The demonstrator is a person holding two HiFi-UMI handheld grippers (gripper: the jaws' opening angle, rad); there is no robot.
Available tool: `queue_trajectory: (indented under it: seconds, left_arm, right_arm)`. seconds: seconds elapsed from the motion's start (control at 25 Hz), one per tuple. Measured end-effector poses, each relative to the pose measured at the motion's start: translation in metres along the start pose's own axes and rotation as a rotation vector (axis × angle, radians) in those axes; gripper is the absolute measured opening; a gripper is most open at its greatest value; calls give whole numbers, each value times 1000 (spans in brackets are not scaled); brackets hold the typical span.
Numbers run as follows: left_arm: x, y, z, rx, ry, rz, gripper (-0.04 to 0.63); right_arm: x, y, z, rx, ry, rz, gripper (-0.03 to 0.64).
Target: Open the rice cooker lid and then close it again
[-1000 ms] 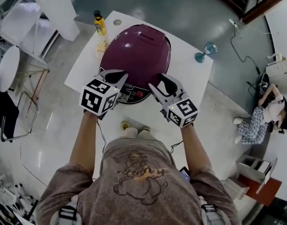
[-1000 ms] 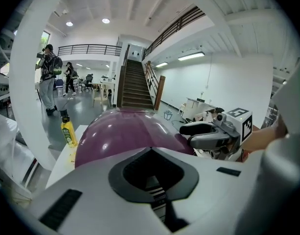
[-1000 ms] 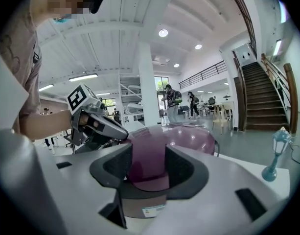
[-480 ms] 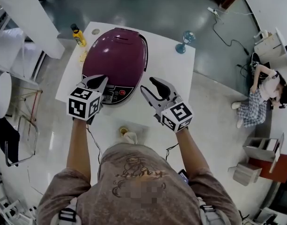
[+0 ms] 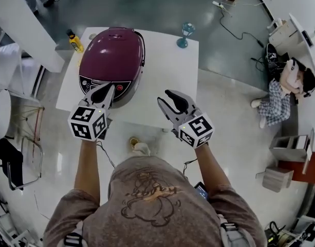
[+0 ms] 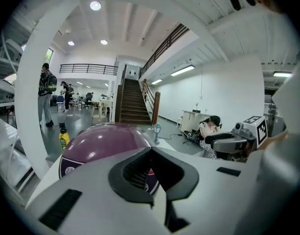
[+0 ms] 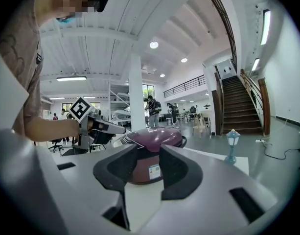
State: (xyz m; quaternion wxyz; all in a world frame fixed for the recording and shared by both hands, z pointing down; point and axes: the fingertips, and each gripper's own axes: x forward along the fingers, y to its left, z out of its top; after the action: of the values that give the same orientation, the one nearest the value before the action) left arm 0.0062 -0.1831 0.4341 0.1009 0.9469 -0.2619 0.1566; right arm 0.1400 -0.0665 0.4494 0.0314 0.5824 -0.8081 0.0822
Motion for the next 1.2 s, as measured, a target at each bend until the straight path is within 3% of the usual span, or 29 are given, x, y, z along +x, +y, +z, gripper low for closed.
queue_trajectory:
  seconds: [0.76, 1.2]
  left_arm:
    - [-57, -95, -35, -36, -134, -84, 21]
    - [-69, -105, -62, -24, -198, -49, 20]
  right_arm:
    - [-83, 32, -37, 121, -49, -147, 17]
    - [-105, 36, -68, 126, -37, -221, 3]
